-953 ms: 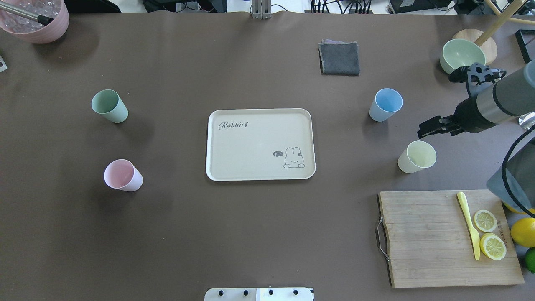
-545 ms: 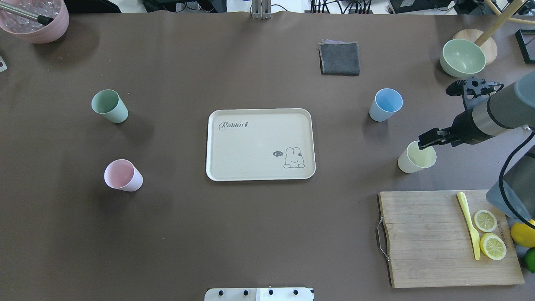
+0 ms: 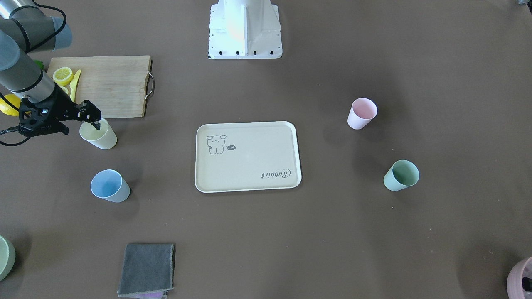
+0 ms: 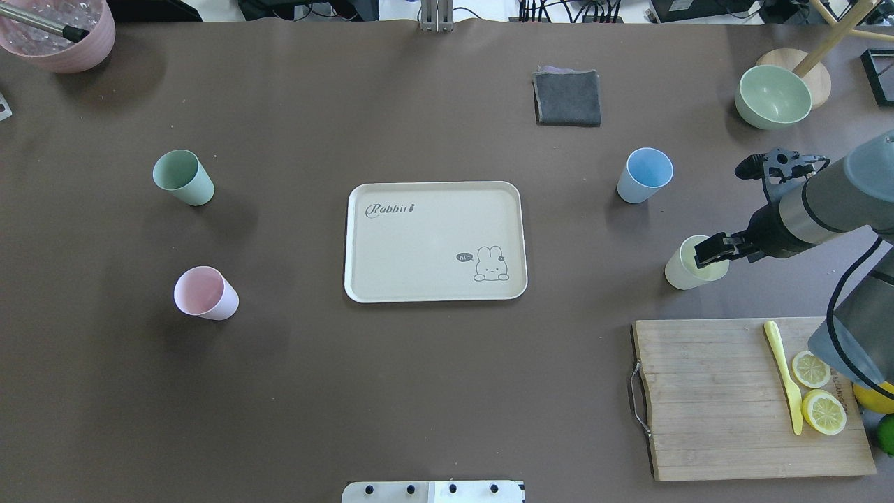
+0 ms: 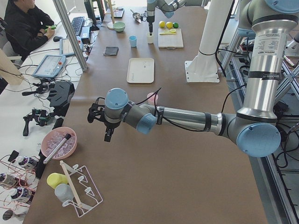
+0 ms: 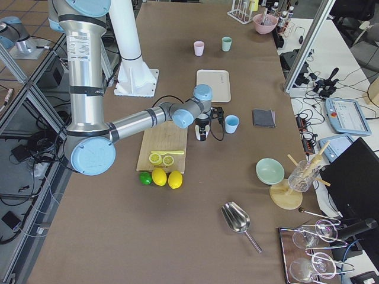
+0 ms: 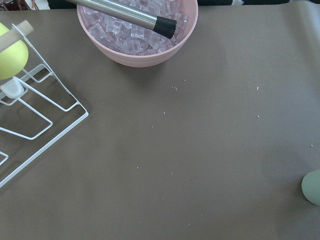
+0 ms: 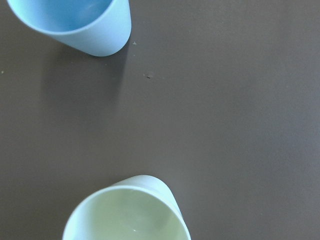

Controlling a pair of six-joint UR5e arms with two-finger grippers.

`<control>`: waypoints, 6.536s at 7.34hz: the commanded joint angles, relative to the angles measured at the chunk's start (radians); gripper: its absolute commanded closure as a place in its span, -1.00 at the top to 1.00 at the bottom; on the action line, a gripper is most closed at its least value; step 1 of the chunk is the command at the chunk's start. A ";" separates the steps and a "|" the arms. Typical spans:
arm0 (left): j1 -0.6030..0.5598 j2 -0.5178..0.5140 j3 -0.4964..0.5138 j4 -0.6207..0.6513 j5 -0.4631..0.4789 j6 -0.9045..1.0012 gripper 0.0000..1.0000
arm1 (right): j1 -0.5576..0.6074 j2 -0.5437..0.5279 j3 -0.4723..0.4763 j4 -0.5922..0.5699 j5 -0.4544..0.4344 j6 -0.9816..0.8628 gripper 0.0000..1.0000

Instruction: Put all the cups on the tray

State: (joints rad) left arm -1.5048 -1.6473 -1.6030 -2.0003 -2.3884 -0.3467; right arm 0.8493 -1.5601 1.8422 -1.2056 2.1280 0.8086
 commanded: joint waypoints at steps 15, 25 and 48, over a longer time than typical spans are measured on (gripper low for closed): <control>0.288 0.064 -0.280 -0.020 0.012 -0.472 0.95 | -0.220 0.515 0.020 -0.376 -0.139 0.314 -1.00; 0.468 0.063 -0.334 -0.023 0.130 -0.581 0.96 | -0.279 0.618 -0.227 -0.239 -0.181 0.356 -1.00; 0.811 -0.160 -0.391 0.215 0.449 -0.879 -1.00 | 0.169 0.362 -0.061 -0.401 0.093 -0.057 1.00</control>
State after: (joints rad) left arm -0.6865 -1.6935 -1.9637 -1.9477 -1.9403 -1.2012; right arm 1.0132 -1.1909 1.8005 -1.6076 2.2243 0.7697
